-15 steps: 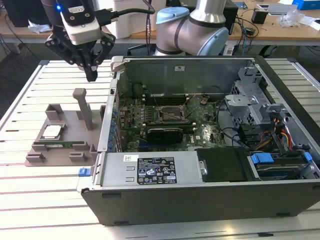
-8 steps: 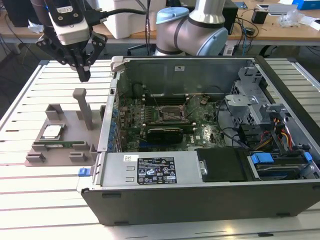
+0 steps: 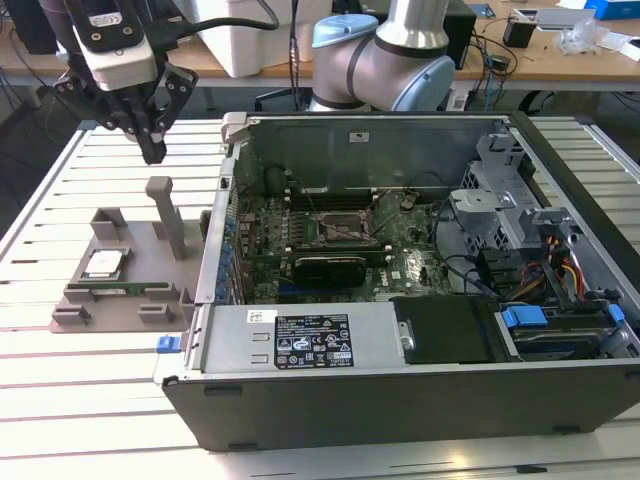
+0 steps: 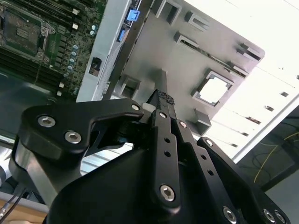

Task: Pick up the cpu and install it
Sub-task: 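Reach for the cpu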

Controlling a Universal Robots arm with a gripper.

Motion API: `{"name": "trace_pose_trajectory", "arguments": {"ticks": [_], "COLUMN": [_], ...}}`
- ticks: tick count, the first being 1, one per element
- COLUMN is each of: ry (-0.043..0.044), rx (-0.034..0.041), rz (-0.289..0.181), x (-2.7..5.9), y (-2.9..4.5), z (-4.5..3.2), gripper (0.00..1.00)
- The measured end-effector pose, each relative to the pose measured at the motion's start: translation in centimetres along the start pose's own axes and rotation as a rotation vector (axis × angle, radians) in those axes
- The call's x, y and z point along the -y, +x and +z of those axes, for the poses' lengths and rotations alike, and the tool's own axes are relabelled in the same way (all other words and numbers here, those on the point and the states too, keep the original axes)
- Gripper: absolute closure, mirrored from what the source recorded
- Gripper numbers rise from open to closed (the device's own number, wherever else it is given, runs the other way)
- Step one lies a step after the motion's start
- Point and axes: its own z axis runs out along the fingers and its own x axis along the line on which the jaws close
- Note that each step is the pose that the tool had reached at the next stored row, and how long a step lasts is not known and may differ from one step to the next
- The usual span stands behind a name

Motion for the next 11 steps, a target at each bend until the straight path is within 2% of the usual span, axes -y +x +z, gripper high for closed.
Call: {"name": "trace_pose_trajectory", "arguments": {"ticks": [3, 11], "ry": [0.0000, -0.0001], "rx": [0.0000, 0.0000], "rz": [0.000, 0.000], "x": [0.04, 0.09], "y": [0.53, 1.18], "z": [0.00, -0.01], "gripper": [0.89, 0.89]}}
